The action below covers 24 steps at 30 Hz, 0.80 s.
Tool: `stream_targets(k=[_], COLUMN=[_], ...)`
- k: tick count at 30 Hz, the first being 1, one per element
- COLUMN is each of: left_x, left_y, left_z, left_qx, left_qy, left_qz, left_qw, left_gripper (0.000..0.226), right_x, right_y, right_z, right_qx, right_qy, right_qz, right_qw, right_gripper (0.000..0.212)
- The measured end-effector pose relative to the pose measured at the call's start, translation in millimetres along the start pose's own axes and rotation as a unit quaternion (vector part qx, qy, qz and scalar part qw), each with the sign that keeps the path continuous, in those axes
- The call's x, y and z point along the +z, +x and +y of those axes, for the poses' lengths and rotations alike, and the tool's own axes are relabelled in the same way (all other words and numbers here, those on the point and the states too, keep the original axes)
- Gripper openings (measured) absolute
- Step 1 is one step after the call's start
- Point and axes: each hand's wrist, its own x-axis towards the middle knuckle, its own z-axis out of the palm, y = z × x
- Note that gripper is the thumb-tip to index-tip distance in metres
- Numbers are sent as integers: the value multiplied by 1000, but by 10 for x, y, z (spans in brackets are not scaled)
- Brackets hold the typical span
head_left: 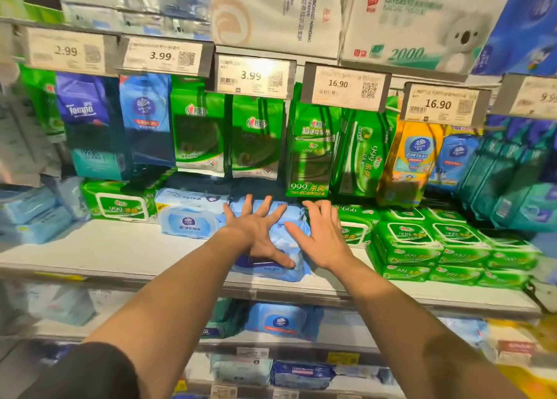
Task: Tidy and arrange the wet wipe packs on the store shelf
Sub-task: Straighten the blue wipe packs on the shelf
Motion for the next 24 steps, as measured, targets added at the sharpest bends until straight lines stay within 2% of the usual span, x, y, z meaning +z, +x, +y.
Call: stream_targets(k=[6, 9, 12, 18, 22, 24], left_x=[68, 102, 51, 53, 55, 46], left_y=[-48, -133, -202, -337, -379, -415], left_z=[5, -61, -238, -552, -541, -605], left_qx=[2, 31, 96, 115, 115, 96], left_qy=[-7, 6, 12, 13, 1, -36], left_qz=[43, 65, 81, 86, 100, 122], left_qw=[999, 997, 992, 990, 988, 987], left_gripper=[146, 147, 132, 111, 115, 126], right_x=[52, 30, -7, 45, -17, -96], right_y=[-103, -98, -34, -79, -86, -87], right_z=[8, 31, 41, 48, -3, -6], right_qx=[23, -5, -14, 36, 45, 42], right_qy=[138, 125, 98, 102, 122, 145], right_qz=[-110, -127, -149, -113, -102, -88], right_qw=[984, 984, 984, 988, 986, 985], right_gripper=[73, 77, 77, 92, 103, 97])
